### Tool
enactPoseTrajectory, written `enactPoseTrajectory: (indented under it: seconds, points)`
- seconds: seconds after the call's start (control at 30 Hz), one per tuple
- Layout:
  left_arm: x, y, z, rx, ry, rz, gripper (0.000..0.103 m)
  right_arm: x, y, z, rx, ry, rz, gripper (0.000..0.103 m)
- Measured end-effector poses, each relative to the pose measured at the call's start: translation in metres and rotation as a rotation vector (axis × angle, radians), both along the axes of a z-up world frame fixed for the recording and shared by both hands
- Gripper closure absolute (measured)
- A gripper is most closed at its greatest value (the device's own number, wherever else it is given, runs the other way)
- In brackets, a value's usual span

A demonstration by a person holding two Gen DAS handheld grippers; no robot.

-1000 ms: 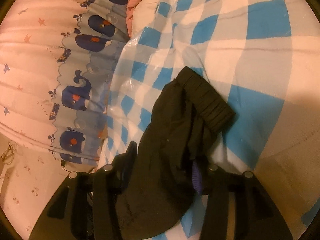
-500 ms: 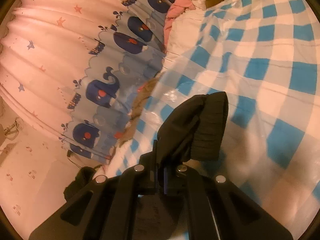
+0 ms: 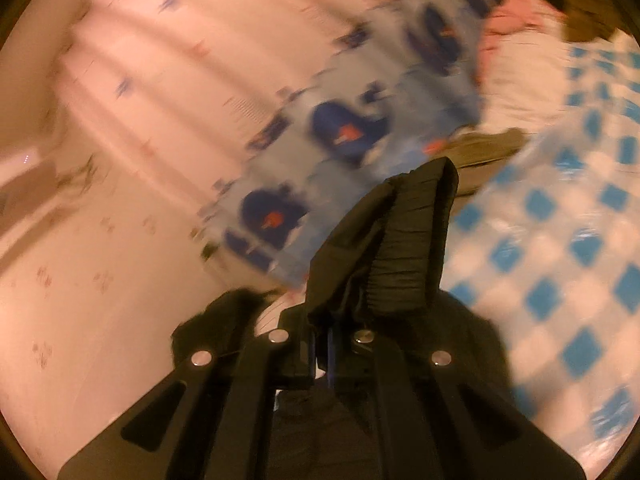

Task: Fold large clothes

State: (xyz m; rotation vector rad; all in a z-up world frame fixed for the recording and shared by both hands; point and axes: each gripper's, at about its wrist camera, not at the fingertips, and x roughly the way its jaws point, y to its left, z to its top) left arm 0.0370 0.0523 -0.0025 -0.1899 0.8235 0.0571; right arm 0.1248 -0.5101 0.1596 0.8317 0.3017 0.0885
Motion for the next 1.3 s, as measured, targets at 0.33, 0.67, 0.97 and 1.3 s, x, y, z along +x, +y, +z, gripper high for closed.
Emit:
enactPoseTrajectory:
  seconds: [0.33, 0.67, 0.97, 1.3]
  points:
    - [-0.004, 0.063, 0.022, -0.129, -0.049, 0.113, 0.008, 0.086, 0.214, 0.003, -0.097, 0.011, 0.22, 0.098]
    - [-0.009, 0.117, 0.024, -0.231, -0.056, 0.203, 0.008, 0.122, 0.362, -0.102, -0.24, 0.182, 0.384, 0.099]
    - [-0.011, 0.133, 0.022, -0.278, -0.047, 0.226, 0.008, 0.128, 0.434, -0.171, -0.372, 0.281, 0.455, 0.098]
    - [-0.01, 0.135, 0.02, -0.292, -0.035, 0.229, 0.008, 0.135, 0.479, -0.231, -0.461, 0.442, 0.59, 0.035]
